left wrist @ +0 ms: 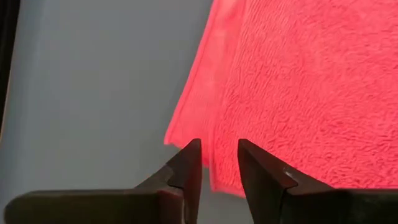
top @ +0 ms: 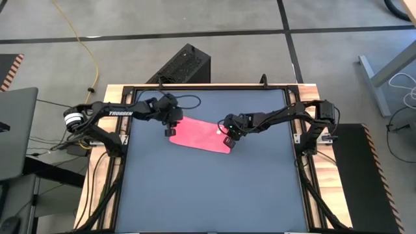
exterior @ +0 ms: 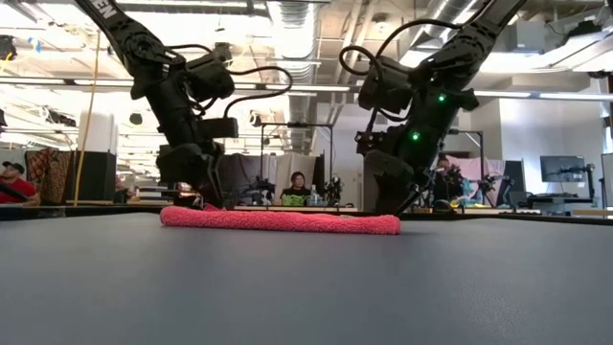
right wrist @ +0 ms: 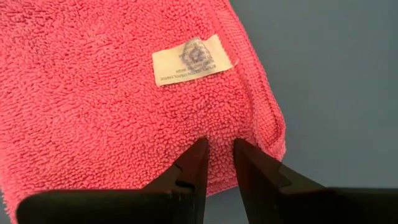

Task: Roll towel into tight, uniform cylinder
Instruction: Roll the red towel

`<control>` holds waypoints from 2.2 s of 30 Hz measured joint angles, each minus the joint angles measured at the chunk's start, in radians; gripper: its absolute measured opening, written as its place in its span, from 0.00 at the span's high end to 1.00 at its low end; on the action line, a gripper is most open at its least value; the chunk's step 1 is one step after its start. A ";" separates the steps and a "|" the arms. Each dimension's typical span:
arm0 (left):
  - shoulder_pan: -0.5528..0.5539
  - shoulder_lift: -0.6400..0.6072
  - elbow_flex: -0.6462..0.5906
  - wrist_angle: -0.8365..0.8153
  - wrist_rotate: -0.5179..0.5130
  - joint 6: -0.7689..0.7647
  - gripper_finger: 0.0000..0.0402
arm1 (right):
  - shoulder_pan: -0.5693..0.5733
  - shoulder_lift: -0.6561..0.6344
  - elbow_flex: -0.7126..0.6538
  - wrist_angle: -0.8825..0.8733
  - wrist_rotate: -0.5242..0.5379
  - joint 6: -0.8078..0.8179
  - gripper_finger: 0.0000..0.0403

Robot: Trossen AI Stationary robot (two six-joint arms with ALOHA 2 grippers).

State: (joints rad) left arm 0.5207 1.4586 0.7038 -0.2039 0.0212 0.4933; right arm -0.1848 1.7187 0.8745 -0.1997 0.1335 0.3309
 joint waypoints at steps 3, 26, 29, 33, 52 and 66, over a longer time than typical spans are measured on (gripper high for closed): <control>0.008 0.000 -0.004 -0.003 0.001 0.000 0.69 | 0.001 0.000 0.000 0.000 0.000 0.000 0.74; 0.009 0.093 0.004 -0.014 -0.030 -0.036 0.79 | 0.001 0.000 0.001 -0.006 -0.001 -0.001 0.73; 0.009 0.077 0.003 -0.025 -0.037 -0.040 0.81 | 0.001 0.000 0.001 -0.006 -0.001 -0.001 0.73; 0.010 0.051 0.003 -0.026 -0.039 -0.035 0.77 | 0.001 0.000 0.001 -0.006 -0.001 -0.003 0.73; 0.009 0.048 0.003 -0.024 -0.049 -0.020 0.97 | 0.001 0.000 0.001 -0.007 -0.001 -0.002 0.73; -0.004 -0.062 0.003 0.062 -0.010 0.001 1.00 | -0.001 0.000 0.001 -0.012 -0.002 -0.002 0.74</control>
State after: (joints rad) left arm 0.5168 1.3969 0.7071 -0.1418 0.0107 0.4943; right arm -0.1856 1.7187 0.8757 -0.2119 0.1320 0.3290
